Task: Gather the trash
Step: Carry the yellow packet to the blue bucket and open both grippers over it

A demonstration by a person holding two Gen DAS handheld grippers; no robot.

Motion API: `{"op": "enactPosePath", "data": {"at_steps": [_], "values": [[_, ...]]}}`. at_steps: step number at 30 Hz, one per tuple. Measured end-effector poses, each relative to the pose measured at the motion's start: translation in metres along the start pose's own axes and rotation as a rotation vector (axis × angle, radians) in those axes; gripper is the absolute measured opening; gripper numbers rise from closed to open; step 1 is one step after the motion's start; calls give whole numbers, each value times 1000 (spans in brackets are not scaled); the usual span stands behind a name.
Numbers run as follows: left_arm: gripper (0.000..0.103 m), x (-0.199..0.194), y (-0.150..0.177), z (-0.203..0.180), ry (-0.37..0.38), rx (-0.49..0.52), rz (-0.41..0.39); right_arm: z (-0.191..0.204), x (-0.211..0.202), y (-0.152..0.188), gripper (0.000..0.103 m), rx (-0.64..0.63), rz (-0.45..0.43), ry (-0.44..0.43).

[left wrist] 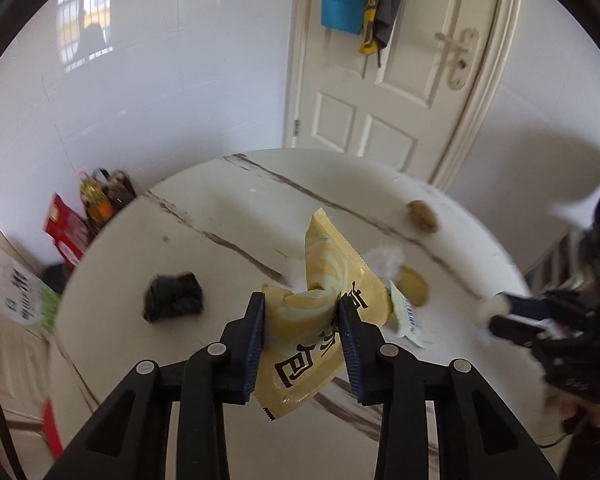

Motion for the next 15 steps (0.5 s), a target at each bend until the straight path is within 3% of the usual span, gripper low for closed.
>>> {"op": "enactPosePath", "data": {"at_steps": [3,9,15], "values": [[32,-18,7,0,41,-37,12,7,-15,6,26,7,-17,-10],[31,-50,38,-13,16,1,-33,19,-46,23,26,18,-47,-11],[32,-74,77,-96,75,110,-33,10,-81,43,26,50,-78,16]]}}
Point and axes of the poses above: each gripper's, at about its wrist camera, not at the fingertips, and x roughly the way its jaws point, z to its left, y to its underside, the point moved 9 cm from there along x, roughly the way its jaws point, and after that the axes turned 14 degrees about -x, right-handed, at the moved point
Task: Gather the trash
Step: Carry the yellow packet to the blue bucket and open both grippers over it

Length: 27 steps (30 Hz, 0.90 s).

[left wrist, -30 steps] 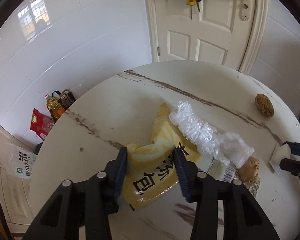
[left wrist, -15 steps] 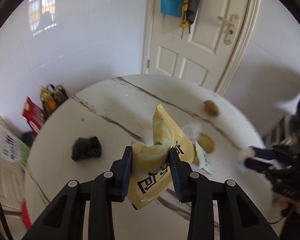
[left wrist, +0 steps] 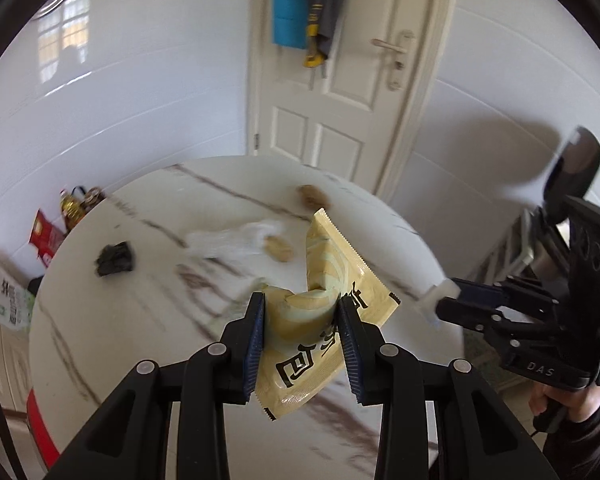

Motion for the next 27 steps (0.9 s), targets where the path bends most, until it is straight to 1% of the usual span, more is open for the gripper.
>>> {"op": "enactPosePath", "data": {"at_steps": [4,6,9,10,13,16,18,19,20,21,25,27], "values": [[32,15,15,-74,47,77,24,-25,-32,19,26,40,-23,41],[32,27,18,-103,50,111,33,-45,-49,33,26,68,-29,70],[32,52,22,-152,82,163,63,-77,-75,58,26,115,-31,125],[32,66,19,-167,87,181,73,-90,-83,67,26,134,-27,145],[32,94,27,-215,96,240,104,-122,-99,92,26,180,-22,187],[32,129,32,-247,70,288,131,-154,-104,116,26,240,-16,202],[32,156,36,-264,33,310,145,-170,-101,128,29,271,-15,197],[32,171,39,-272,9,326,158,-180,-98,137,31,291,-3,209],[32,195,33,-273,1,332,172,-187,-94,145,39,308,11,209],[32,209,35,-279,-7,338,189,-193,-92,149,43,321,16,207],[32,264,45,-298,-46,372,245,-215,-90,177,44,363,41,217],[36,286,49,-306,-52,379,272,-220,-91,186,45,377,49,224]]}}
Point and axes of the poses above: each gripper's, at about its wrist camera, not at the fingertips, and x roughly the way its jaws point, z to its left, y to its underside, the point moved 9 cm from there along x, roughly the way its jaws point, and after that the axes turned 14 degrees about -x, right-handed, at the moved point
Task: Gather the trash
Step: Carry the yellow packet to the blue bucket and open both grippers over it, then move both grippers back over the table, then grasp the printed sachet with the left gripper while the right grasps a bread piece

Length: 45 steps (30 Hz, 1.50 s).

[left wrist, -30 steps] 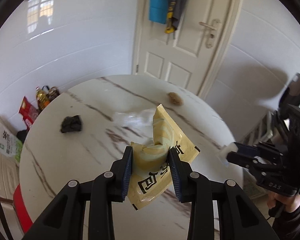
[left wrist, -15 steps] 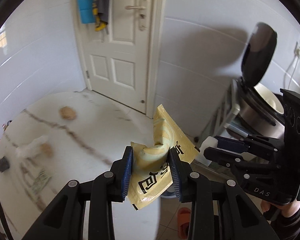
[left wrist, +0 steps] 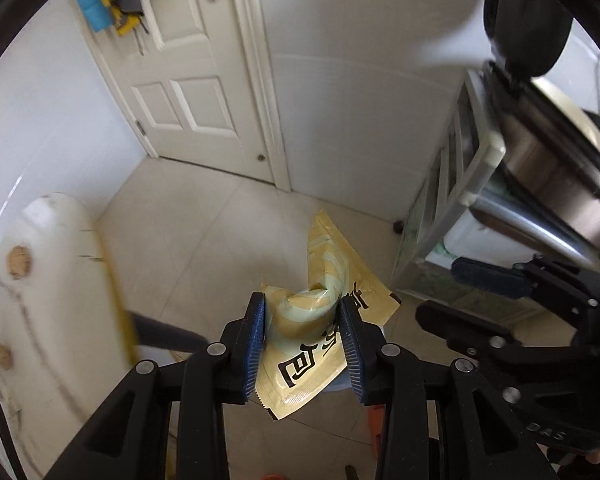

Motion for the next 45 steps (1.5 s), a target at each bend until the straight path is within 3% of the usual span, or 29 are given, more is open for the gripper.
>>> {"op": "enactPosePath", "data": {"at_steps": [2,5,10,14,17,24,30,35,41,43,45], "values": [[40,18,-6,-10,-17,16,5,-9,-1,5,45,17,5,4],[60,32,-14,-19,-40,26,-10,-19,-3,10,45,28,10,13],[62,25,-14,-21,-45,30,-48,-22,-9,13,45,36,10,20],[74,-1,-6,-5,-70,9,-92,-11,-13,4,47,14,-1,23],[76,-29,8,17,-100,-21,-131,9,-20,-7,51,-17,-17,20],[90,-97,45,95,-160,-114,-237,78,-35,-39,61,-110,-63,11],[90,-130,89,197,-266,-193,-246,150,-26,-68,62,-213,-63,-27],[90,-124,131,282,-328,-280,-207,206,0,-85,63,-299,-32,-56],[88,-108,142,332,-306,-328,-176,258,46,-101,63,-376,27,-98],[80,-101,137,337,-273,-318,-161,272,60,-104,63,-399,49,-108],[60,-91,132,342,-250,-303,-134,281,75,-110,63,-413,66,-112]]}}
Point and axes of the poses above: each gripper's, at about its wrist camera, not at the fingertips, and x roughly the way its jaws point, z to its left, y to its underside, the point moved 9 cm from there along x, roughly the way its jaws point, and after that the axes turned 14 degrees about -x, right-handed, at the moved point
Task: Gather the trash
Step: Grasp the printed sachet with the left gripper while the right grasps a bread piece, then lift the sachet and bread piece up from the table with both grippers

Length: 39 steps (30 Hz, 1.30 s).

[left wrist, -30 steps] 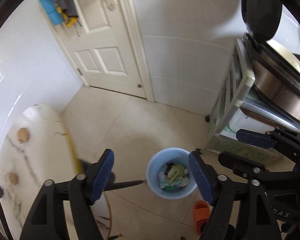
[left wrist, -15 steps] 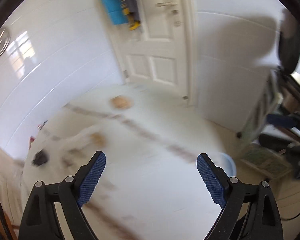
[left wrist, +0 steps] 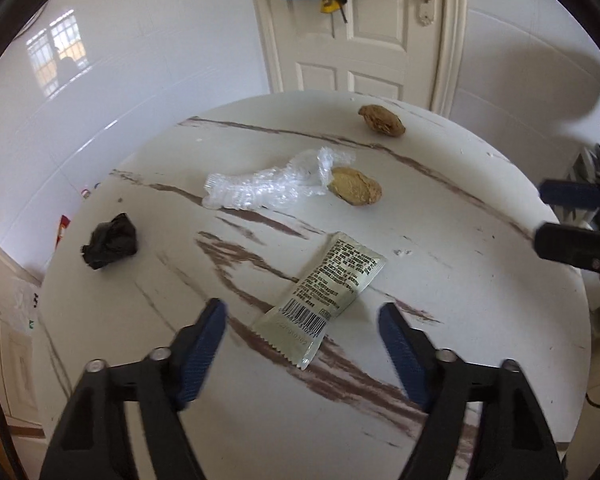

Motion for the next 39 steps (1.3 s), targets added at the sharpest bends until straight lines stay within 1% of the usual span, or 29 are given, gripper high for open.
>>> {"op": "enactPosePath", "data": {"at_steps": [1,2,4,5,6,7,8,9,11,14,17,19,20,21,22,23,24,25,28,30,32,34,39], "values": [[58,5,0,-1,17,3,12,3,7,-5,63,-7,8,-2],[55,6,-15,6,45,5,3,4,13,-10,63,-11,11,-5],[47,10,-21,7,87,10,15,9,24,-19,63,-14,17,-14],[39,11,-25,9,105,20,12,10,29,-23,63,-20,19,-16],[29,12,-27,8,118,37,6,12,33,-27,63,-24,19,-18],[26,12,-28,8,124,46,4,14,40,-33,63,-30,24,-23],[17,12,-28,9,122,53,0,17,46,-37,63,-34,28,-28],[10,12,-28,10,125,58,0,19,52,-41,63,-39,31,-34],[5,10,-29,18,121,39,-4,24,64,-49,63,-49,40,-45],[3,7,-30,35,103,-1,-8,32,80,-59,63,-65,51,-63],[2,1,-28,51,117,-32,-1,36,98,-67,62,-88,72,-54],[2,-4,-28,61,120,-55,-8,37,107,-70,57,-97,85,-48],[1,-7,-27,62,125,-54,-6,37,109,-71,52,-98,86,-46],[1,-10,-27,65,127,-62,-11,37,113,-71,46,-99,93,-49],[1,-14,-25,62,185,-59,5,37,115,-71,41,-99,97,-52],[1,-17,-25,62,186,-58,3,36,116,-70,33,-100,102,-53],[1,-20,-24,62,185,-64,0,35,116,-70,22,-105,105,-42],[1,-23,-23,61,186,-67,2,35,115,-68,19,-119,104,-33],[1,-33,-20,56,222,-77,13,34,109,-62,18,-115,98,-55],[0,-38,-18,54,224,-81,12,34,102,-56,18,-114,94,-54],[0,-45,-15,51,224,-87,8,32,88,-49,18,-104,78,-58],[0,-55,-11,44,243,-92,6,30,70,-42,18,-92,54,-62],[0,-87,-6,18,258,-62,-21,21,29,-21,18,-48,5,-65]]}}
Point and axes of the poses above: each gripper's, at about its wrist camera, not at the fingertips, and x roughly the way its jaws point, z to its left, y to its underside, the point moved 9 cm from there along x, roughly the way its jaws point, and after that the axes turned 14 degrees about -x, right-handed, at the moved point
